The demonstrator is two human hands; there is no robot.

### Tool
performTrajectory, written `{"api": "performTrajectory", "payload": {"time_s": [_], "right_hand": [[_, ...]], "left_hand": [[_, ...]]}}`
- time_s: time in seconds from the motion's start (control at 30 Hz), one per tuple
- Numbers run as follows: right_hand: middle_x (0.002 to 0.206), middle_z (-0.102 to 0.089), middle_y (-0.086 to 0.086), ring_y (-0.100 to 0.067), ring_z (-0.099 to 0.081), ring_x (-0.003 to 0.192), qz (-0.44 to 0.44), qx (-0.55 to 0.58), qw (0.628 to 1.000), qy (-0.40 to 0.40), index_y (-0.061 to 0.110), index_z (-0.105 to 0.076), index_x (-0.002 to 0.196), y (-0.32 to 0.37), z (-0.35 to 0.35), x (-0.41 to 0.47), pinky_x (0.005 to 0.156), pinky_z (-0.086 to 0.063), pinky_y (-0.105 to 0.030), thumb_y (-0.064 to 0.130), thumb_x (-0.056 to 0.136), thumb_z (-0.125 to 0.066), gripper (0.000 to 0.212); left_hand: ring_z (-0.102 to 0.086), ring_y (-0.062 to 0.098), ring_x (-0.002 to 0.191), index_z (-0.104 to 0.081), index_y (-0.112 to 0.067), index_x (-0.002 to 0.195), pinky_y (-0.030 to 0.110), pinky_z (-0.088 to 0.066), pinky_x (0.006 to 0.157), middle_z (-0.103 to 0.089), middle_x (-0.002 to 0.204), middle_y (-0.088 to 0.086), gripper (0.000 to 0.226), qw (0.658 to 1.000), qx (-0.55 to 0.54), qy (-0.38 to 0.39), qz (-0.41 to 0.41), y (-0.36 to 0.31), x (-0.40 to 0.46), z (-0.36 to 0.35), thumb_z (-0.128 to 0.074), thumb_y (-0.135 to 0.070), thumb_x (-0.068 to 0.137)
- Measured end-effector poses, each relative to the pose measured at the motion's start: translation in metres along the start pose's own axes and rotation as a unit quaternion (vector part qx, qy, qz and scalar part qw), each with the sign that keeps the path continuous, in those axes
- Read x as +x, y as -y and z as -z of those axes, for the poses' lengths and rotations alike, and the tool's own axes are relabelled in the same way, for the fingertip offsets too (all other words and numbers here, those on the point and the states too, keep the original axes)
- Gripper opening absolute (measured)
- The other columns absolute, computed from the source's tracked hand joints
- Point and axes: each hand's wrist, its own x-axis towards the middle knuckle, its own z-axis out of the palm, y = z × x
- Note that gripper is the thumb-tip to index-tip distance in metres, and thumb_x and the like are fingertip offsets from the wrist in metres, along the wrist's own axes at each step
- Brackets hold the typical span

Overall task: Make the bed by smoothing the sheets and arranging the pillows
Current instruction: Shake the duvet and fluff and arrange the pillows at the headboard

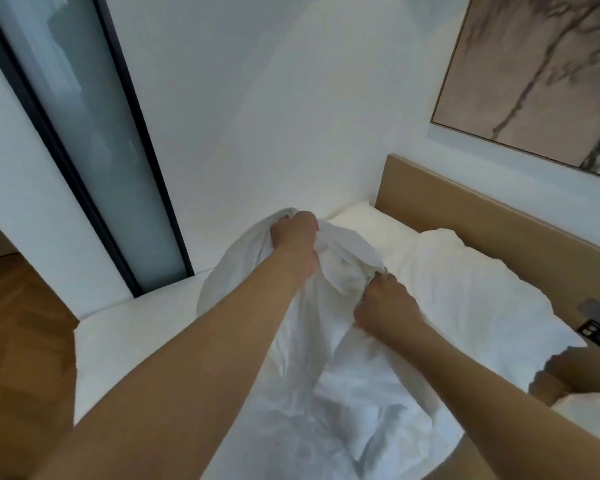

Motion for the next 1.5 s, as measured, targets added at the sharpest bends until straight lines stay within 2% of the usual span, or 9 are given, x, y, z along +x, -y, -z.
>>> {"api": "performTrajectory", "payload": {"time_s": [0.17,0.33,0.47,0.6,0.9,1.03,1.27,1.4,1.5], "right_hand": [[0.106,-0.064,-0.013,-0.032,-0.062,0.100,0.002,-0.087,0.995,-0.040,0.010,-0.059,0.102,-0.030,0.055,0.055,0.079,-0.048,-0.035,0.018,0.090,-0.047,0.019],[0.108,-0.063,-0.010,-0.032,-0.062,0.097,0.007,-0.195,0.975,-0.110,0.012,-0.059,0.107,-0.024,0.091,0.081,0.069,-0.046,-0.035,0.019,0.092,-0.046,0.021],[0.097,-0.062,-0.008,-0.032,-0.063,0.089,0.034,-0.226,0.954,-0.194,0.013,-0.058,0.098,-0.027,0.115,0.086,0.063,-0.042,-0.034,0.017,0.087,-0.052,0.013],[0.092,-0.060,-0.009,-0.031,-0.060,0.083,0.022,-0.245,0.945,-0.216,0.012,-0.051,0.093,-0.030,0.143,0.076,0.064,-0.042,-0.034,0.017,0.085,-0.055,0.010],[0.100,-0.064,-0.018,-0.039,-0.062,0.094,-0.073,-0.140,0.850,-0.503,0.009,-0.061,0.103,-0.011,0.278,0.064,0.073,-0.046,-0.041,0.013,0.085,-0.052,0.020],[0.114,-0.066,-0.006,-0.025,-0.064,0.104,-0.087,-0.223,0.970,-0.043,0.016,-0.062,0.113,-0.007,0.126,0.028,0.088,-0.053,-0.038,0.021,0.090,-0.050,0.027],[0.103,-0.066,-0.013,-0.033,-0.063,0.094,-0.077,-0.219,0.943,-0.239,0.011,-0.063,0.100,0.000,0.240,0.046,0.072,-0.047,-0.032,0.021,0.089,-0.046,0.023],[0.099,-0.065,-0.013,-0.033,-0.062,0.091,-0.075,-0.236,0.922,-0.298,0.012,-0.064,0.099,0.000,0.246,0.040,0.069,-0.043,-0.034,0.019,0.085,-0.048,0.022],[0.099,-0.065,-0.013,-0.033,-0.063,0.091,-0.066,-0.235,0.928,-0.280,0.010,-0.063,0.098,0.009,0.220,0.045,0.067,-0.041,-0.033,0.019,0.085,-0.050,0.021]], "left_hand": [[-0.057,0.020,0.066,-0.052,-0.011,0.079,0.028,-0.048,0.056,-0.059,0.076,0.005,0.015,0.921,0.320,0.088,-0.204,0.036,0.022,0.025,-0.056,-0.024,0.087],[-0.050,0.034,0.108,-0.050,-0.019,0.134,0.044,-0.039,0.096,-0.049,0.129,0.012,0.063,0.495,0.604,-0.043,-0.624,0.089,0.070,0.075,-0.059,-0.018,0.072],[-0.019,0.039,0.144,-0.008,-0.035,0.154,0.066,-0.009,0.112,-0.014,0.158,0.016,0.100,0.530,0.646,-0.101,-0.539,0.064,0.108,0.088,-0.063,-0.011,0.074],[-0.061,0.037,0.102,-0.024,-0.024,0.145,0.047,-0.052,0.086,-0.056,0.124,0.015,0.074,0.706,0.632,-0.013,-0.319,0.020,0.128,0.088,-0.060,-0.019,0.081],[-0.056,0.036,0.093,-0.049,-0.014,0.115,0.042,-0.037,0.077,-0.055,0.107,0.013,0.038,0.456,0.555,-0.142,-0.681,-0.220,0.057,-0.024,-0.057,-0.015,0.078],[-0.061,0.029,0.103,-0.052,-0.024,0.119,0.039,-0.047,0.084,-0.058,0.115,0.004,0.029,0.350,0.789,0.007,-0.505,-0.089,0.098,0.057,-0.046,-0.023,0.091],[-0.057,0.028,0.098,-0.044,-0.019,0.105,0.040,-0.036,0.082,-0.058,0.103,0.003,0.026,0.466,0.715,-0.053,-0.518,-0.201,0.116,0.059,-0.054,-0.021,0.082],[-0.061,0.026,0.100,-0.057,-0.016,0.111,0.040,-0.049,0.090,-0.064,0.108,0.002,0.056,0.576,0.760,0.131,-0.273,-0.171,0.133,0.099,-0.075,-0.049,0.070],[-0.065,0.023,0.090,-0.066,-0.014,0.105,0.035,-0.054,0.084,-0.069,0.104,0.006,0.048,0.553,0.800,0.143,-0.183,-0.157,0.137,0.139,-0.078,-0.037,0.066]]}}
